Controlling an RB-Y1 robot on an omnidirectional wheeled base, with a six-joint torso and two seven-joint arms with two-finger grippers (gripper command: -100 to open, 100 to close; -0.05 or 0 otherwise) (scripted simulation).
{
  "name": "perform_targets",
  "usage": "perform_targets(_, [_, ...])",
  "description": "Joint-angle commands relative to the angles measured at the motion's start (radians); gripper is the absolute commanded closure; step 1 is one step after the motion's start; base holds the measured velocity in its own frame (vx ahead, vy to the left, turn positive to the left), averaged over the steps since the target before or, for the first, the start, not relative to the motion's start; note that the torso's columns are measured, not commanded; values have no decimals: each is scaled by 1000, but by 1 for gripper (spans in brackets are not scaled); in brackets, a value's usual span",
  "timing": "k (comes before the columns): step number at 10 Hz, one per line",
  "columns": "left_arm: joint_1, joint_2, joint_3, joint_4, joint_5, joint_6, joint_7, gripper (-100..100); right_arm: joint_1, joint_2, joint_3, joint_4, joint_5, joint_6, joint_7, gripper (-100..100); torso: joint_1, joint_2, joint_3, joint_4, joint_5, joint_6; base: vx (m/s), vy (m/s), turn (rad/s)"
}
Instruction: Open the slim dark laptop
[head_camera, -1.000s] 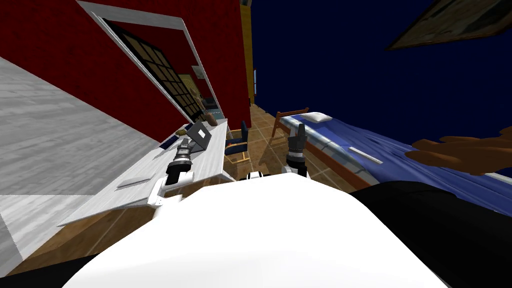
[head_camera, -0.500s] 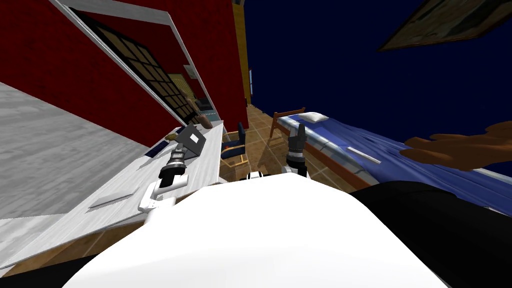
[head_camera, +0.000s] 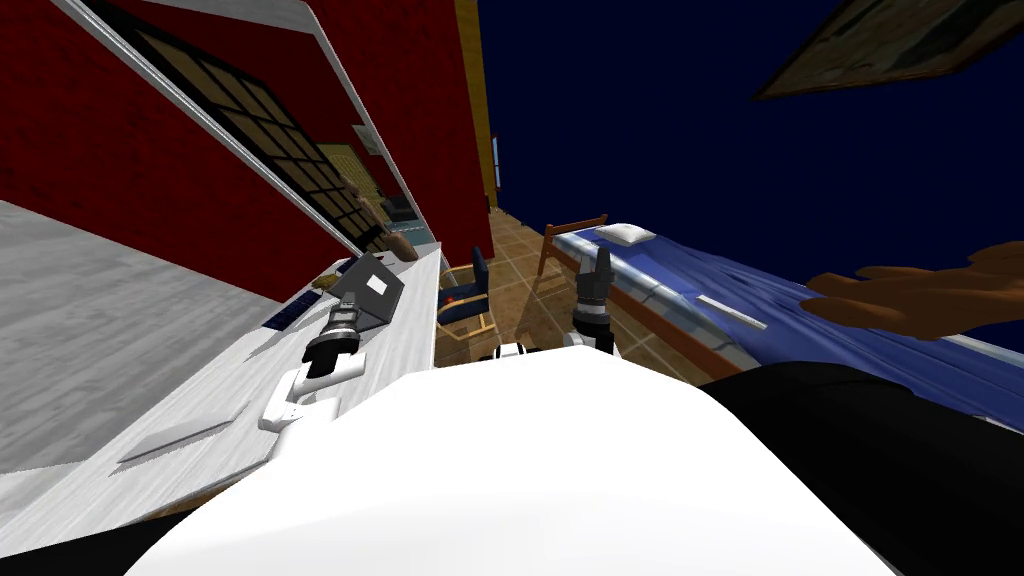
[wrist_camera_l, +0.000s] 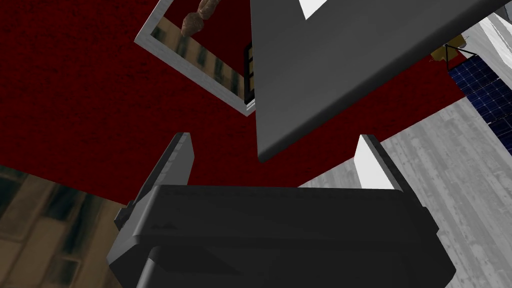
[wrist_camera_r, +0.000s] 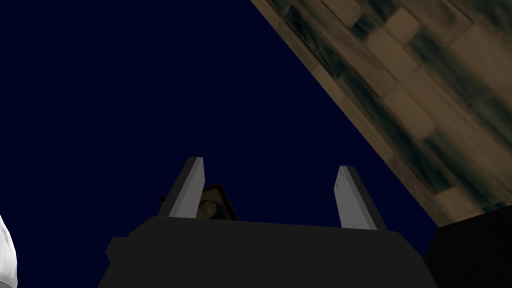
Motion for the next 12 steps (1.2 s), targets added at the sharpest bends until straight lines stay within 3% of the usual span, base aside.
perform_targets(1, [0,28,29,55,-11,10,-1,-100,0,0,0,0,0,0,0,0,1,-3,-2,-1,0,0,121,32,-75])
perform_targets(3, [-4,30,28,54,-11,16,-1,-100,0,0,0,0,0,0,0,0,0,-3,-2,-1,0,0,75,30,-26])
perform_targets(5, [-74,-33,67,66,-64,50,-53,-100,0,0,0,0,0,0,0,0,0,4,2,1,0,1,-88,81,-176])
perform_targets(6, [-85,-33,67,66,-64,50,-53,-100,-1,0,0,0,0,0,0,0,3,7,4,2,1,1,-133,101,-83])
perform_targets(8, [-153,-96,104,77,-117,83,-104,-100,0,0,0,0,0,0,0,0,0,-2,-1,-1,0,0,-117,99,-147])
perform_targets(9, [-165,-96,104,77,-117,83,-104,-100,0,0,0,0,0,0,0,0,0,-3,-2,-1,0,0,-95,84,-86])
perform_targets(11, [-236,-160,142,88,-169,116,-155,-100,0,0,0,0,0,0,0,0,-1,-4,-2,-1,0,0,-108,86,-155])
perform_targets(12, [-245,-160,142,88,-169,116,-155,-100,0,0,0,0,0,0,0,0,0,-2,-1,-1,0,0,-90,76,-78])
